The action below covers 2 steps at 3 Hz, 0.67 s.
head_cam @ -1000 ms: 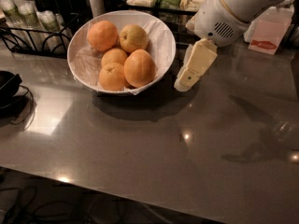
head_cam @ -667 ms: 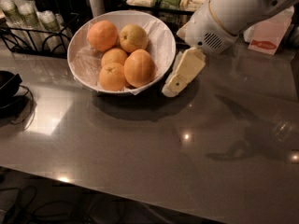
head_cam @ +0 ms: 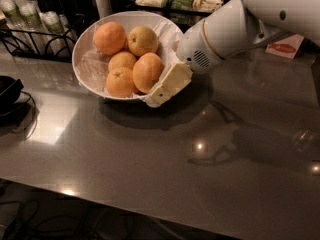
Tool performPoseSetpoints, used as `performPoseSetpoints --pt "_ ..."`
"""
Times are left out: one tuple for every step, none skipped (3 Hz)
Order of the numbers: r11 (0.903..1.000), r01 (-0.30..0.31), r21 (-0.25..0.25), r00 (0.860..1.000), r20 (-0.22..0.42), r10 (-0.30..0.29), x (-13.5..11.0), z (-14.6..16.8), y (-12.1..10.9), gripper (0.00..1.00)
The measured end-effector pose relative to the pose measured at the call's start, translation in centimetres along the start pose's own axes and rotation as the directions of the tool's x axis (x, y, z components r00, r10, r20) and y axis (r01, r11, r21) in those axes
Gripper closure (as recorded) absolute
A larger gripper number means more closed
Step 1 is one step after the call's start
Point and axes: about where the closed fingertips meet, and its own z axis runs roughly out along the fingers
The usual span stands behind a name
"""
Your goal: Pick orange from white bowl
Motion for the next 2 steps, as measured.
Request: performPoseSetpoints --pt "0.9973 -0.017 0.072 1.0 0.019 0.016 -1.0 0.3 -1.0 0.0" --pt "0.9906 -0.036 0.132 0.999 0.016 0.034 -1.6 0.9 -2.1 0.0"
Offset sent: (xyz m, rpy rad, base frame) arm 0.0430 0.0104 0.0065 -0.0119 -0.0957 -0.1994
